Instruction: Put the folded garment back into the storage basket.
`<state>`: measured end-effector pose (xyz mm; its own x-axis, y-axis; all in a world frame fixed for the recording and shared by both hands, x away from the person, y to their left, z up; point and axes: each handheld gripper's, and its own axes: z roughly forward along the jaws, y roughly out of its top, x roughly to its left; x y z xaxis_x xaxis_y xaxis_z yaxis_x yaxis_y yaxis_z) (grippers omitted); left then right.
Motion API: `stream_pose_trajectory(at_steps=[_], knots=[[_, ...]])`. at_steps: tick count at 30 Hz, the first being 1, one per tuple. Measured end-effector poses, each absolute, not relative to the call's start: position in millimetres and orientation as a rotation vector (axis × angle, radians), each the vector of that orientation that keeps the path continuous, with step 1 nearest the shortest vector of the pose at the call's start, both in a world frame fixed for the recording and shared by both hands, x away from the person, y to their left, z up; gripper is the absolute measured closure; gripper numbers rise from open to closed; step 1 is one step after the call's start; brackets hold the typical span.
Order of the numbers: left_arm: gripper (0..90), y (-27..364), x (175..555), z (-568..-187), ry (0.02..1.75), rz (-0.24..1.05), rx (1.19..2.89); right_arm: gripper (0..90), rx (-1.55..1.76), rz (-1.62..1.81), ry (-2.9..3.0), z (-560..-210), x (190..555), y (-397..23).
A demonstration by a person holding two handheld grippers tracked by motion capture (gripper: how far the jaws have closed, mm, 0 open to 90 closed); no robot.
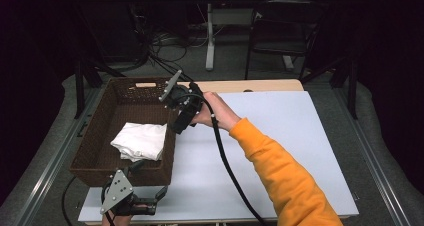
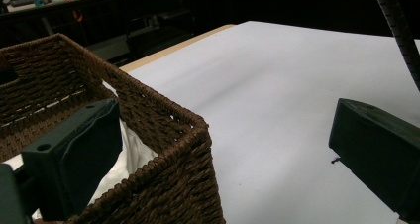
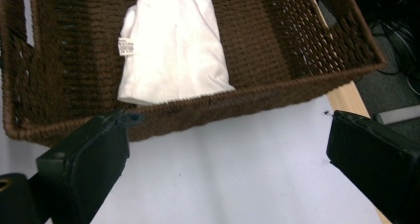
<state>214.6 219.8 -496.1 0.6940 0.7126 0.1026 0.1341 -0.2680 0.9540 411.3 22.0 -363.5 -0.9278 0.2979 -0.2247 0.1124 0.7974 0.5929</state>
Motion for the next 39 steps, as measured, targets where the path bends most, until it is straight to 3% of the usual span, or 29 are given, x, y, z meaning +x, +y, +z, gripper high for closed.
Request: stream_pose_trajectory(at_steps=[23,39], knots=[[0.0,219,215,-497,0.673,0.651,1.795,0.9,0.478,0.893,2.631,-391,412,-66],[0.0,218,216,-497,0.673,0.648,1.797,0.8,0.537,0.940,2.591,-410,387,-108]])
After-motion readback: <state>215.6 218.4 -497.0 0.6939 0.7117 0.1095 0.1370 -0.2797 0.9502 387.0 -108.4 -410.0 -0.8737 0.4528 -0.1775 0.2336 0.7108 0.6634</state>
